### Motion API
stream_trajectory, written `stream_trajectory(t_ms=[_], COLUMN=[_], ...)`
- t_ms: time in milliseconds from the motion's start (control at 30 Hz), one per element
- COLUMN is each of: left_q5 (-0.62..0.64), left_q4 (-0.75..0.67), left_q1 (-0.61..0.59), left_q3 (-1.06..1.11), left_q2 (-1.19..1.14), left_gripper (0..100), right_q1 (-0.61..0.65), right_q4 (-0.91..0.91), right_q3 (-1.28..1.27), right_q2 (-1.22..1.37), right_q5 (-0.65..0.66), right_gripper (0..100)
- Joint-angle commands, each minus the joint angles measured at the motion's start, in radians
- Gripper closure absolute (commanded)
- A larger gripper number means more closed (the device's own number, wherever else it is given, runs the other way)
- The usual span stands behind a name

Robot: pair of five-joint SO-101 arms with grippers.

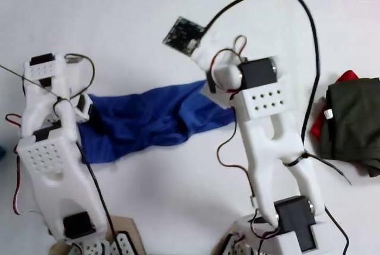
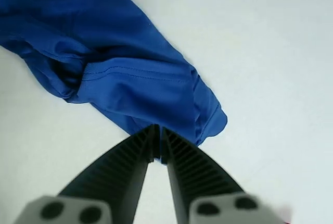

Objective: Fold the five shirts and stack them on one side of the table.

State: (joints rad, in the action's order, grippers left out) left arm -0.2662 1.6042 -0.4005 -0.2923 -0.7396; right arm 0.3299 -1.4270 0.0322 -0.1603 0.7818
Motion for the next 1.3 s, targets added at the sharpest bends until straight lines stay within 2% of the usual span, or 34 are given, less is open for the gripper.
stream_trajectory(t_ms=[0, 367, 600, 733, 833, 1100, 1267], left_q5=[0.008, 0.041, 0.046, 0.043, 0.055, 0.058, 0.014], left_q4=[0.0, 0.083, 0.075, 0.08, 0.087, 0.18, 0.181], left_q1=[0.092, 0.158, 0.17, 0.167, 0.166, 0.133, 0.126], left_q3=[-0.027, -0.128, -0.153, -0.199, -0.232, -0.414, -0.34], left_q2=[0.005, -0.005, -0.144, -0.167, -0.161, -0.043, 0.11], left_gripper=[68, 68, 69, 79, 98, 98, 98], right_q1=[-0.03, -0.041, -0.054, -0.082, -0.11, -0.177, -0.266], right_q4=[0.019, 0.024, 0.137, 0.157, 0.159, 0.153, 0.153], right_q3=[0.044, 0.038, -0.132, -0.158, -0.152, -0.17, -0.172], right_q2=[-0.053, -0.042, -0.053, -0.053, -0.053, -0.053, -0.053], right_q5=[0.003, 0.0, 0.003, 0.005, 0.005, -0.005, -0.005], right_gripper=[97.7, 97.7, 97.7, 97.7, 97.5, 97.5, 97.5])
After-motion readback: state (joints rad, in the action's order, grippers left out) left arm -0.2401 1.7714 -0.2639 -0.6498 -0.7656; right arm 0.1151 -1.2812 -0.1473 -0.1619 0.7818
